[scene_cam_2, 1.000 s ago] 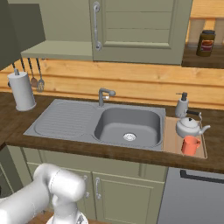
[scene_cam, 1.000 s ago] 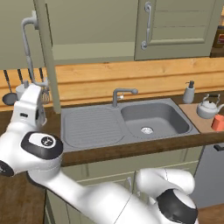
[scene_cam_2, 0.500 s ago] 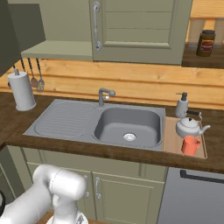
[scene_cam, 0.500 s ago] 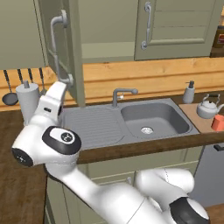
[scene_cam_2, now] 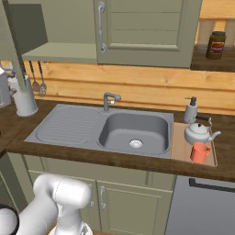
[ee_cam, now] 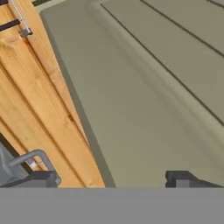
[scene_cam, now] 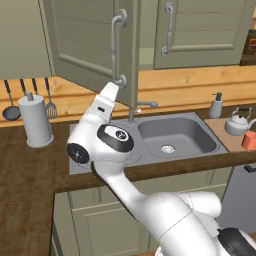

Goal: Pick the kettle from the counter and place it on the tray. Then pick the mug from the cabinet and place it on the tray. Then close the cabinet doors.

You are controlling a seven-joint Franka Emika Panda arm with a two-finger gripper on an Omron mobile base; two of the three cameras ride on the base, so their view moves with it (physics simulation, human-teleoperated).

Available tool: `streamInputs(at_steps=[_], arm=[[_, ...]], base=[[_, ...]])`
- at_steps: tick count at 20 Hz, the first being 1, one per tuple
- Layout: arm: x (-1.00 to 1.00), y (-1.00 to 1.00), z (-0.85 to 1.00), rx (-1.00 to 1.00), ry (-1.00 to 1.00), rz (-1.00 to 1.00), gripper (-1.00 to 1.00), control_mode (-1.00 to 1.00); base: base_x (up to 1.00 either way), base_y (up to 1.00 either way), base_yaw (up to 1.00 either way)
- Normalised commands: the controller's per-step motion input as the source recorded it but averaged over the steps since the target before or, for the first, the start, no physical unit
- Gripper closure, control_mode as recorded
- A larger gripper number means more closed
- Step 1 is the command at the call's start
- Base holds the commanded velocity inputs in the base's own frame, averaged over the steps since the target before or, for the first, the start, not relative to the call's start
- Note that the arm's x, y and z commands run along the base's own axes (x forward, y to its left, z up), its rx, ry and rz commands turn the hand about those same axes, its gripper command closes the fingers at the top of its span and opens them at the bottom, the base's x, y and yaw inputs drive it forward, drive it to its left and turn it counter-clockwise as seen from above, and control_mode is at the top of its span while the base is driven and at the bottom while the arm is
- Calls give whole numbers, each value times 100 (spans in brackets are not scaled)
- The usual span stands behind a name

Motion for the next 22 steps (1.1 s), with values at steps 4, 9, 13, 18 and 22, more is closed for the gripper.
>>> streamInputs(at_steps=[4,9,13,18,22], arm=[[89,-88,0,10,0,0,-100,-100],[93,-74,1,11,0,2,-100,-100],[91,-60,3,12,-1,5,-100,-100],[89,-52,10,10,0,5,-100,-100],[86,-48,20,8,0,4,-100,-100]], base=[[0,0,0],[0,0,0],[0,0,0],[0,0,0],[0,0,0]])
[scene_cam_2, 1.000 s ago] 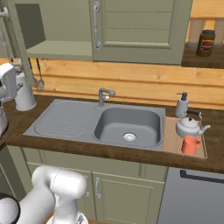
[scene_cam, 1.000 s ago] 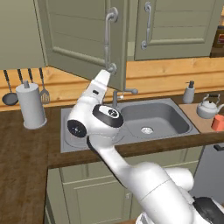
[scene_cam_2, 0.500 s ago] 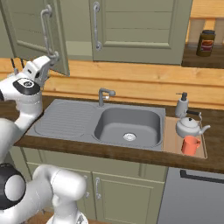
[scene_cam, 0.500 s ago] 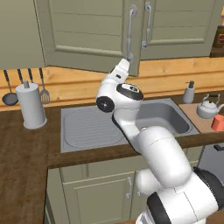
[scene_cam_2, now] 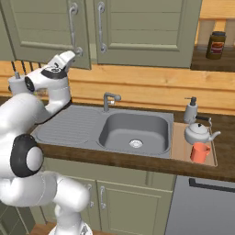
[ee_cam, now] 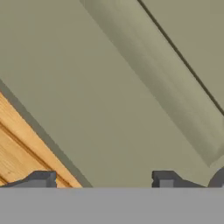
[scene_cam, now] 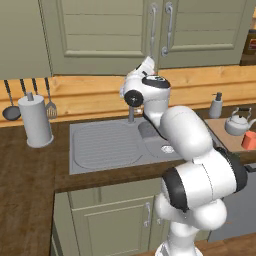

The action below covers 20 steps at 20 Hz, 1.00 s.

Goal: Pick the kettle from the counter and place it on the tray. Then pick the mug from the cabinet and place it on the tray. Then close the cabinet doors.

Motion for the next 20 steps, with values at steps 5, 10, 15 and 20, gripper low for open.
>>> streamInputs(at_steps=[5,10,15,20], arm=[[84,-34,21,7,0,2,-100,-100],[80,-23,20,6,2,0,-100,-100],[75,-16,10,5,5,0,-100,-100],[76,-14,4,4,6,0,-100,-100]], base=[[0,0,0],[0,0,0],[0,0,0],[0,0,0]])
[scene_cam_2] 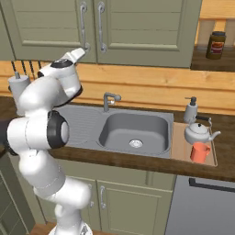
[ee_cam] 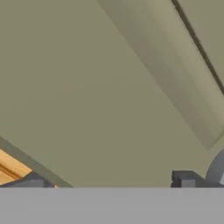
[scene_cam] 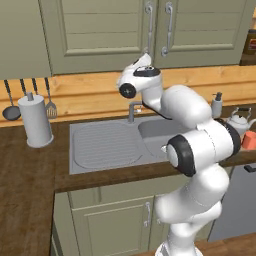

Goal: Pick the kettle from the counter and place it on the tray. Then pick the mug from the cabinet and place it on the tray. Then close the cabinet doors.

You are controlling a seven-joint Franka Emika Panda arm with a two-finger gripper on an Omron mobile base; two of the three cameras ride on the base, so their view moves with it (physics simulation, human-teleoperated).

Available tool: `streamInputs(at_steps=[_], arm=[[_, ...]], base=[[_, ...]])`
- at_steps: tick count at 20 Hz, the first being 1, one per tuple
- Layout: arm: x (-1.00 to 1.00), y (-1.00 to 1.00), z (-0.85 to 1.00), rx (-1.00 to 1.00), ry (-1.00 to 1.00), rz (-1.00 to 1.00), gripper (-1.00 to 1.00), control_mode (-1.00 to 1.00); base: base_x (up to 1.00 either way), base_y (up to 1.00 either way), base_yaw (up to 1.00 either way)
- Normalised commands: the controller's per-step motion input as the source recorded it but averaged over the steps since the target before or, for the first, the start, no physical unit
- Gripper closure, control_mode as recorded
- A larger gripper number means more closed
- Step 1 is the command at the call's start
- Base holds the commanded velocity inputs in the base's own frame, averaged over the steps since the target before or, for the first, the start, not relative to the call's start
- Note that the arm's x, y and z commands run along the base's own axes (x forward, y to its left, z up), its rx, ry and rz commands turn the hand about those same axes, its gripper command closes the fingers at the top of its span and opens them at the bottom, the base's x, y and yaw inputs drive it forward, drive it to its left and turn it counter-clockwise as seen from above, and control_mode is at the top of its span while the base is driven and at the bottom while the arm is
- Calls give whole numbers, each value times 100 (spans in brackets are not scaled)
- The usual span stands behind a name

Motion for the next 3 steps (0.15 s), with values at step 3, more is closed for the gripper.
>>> streamInputs(at_steps=[3], arm=[[72,-16,7,3,5,0,-100,-100]], base=[[0,0,0]])
